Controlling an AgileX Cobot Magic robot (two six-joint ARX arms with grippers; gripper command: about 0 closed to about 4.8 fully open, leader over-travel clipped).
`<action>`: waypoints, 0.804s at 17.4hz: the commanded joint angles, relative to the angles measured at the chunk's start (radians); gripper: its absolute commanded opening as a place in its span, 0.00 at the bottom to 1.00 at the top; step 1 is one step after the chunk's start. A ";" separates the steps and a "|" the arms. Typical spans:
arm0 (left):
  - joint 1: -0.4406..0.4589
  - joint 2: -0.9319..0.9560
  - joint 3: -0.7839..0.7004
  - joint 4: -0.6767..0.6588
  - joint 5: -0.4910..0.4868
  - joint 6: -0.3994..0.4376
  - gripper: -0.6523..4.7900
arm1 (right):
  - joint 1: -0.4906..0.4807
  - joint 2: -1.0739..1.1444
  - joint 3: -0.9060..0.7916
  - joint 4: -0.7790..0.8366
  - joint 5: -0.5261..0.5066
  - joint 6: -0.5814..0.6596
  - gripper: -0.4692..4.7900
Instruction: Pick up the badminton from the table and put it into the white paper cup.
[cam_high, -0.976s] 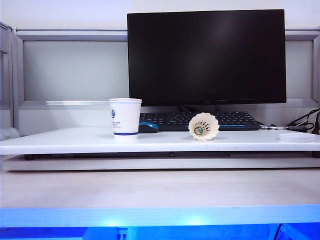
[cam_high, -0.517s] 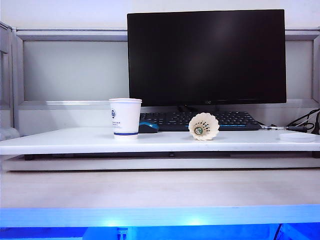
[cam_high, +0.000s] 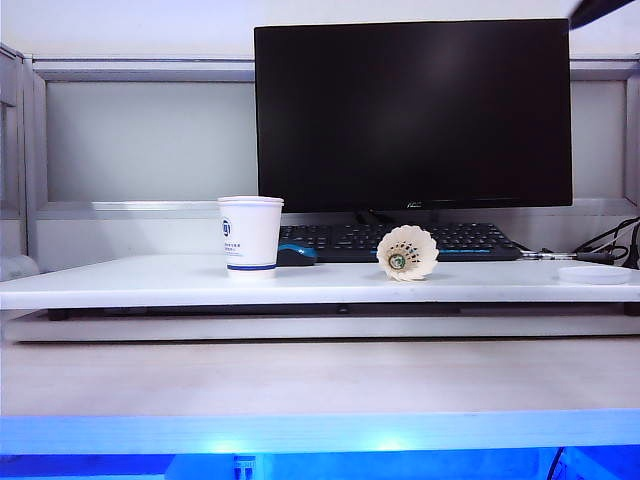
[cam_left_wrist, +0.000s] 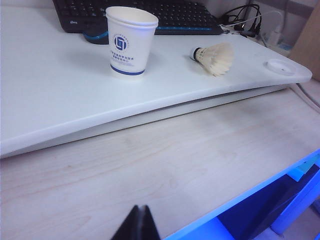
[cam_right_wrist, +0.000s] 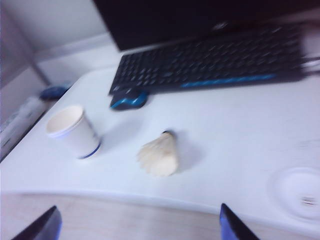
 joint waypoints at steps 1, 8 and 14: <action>-0.001 0.000 -0.001 -0.026 0.014 0.000 0.11 | 0.127 0.170 0.005 0.149 0.098 0.006 0.89; -0.001 0.000 -0.001 -0.026 0.030 0.000 0.11 | 0.209 0.544 0.011 0.440 0.164 0.007 0.89; -0.001 0.000 -0.001 -0.025 0.030 0.000 0.11 | 0.209 0.868 0.190 0.488 0.178 0.007 0.89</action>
